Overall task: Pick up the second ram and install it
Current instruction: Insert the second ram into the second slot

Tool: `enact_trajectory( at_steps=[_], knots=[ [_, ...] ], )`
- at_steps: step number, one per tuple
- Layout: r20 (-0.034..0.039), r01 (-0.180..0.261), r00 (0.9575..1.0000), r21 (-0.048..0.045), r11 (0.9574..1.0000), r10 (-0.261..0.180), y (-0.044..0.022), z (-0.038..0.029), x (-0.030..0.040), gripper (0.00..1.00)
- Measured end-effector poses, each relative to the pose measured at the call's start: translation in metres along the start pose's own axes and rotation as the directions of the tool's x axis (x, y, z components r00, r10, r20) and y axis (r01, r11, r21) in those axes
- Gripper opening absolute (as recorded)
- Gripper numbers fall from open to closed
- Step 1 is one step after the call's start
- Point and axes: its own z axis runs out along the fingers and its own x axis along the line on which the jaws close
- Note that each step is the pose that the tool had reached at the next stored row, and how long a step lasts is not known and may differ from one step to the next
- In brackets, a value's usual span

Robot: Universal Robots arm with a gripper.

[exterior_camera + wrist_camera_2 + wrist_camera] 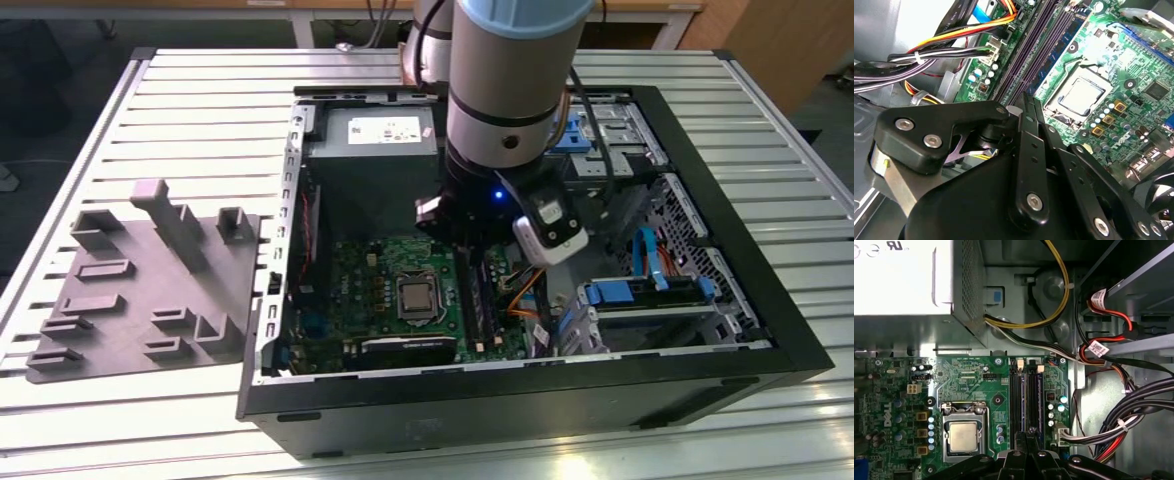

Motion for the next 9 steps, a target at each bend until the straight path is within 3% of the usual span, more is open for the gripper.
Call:
enact_trajectory(
  at_steps=[9],
  knots=[
    [-0.0001,0.000,1.0000,0.0002,1.0000,0.000,-0.0003,0.0063,0.0003,0.11]
  ],
)
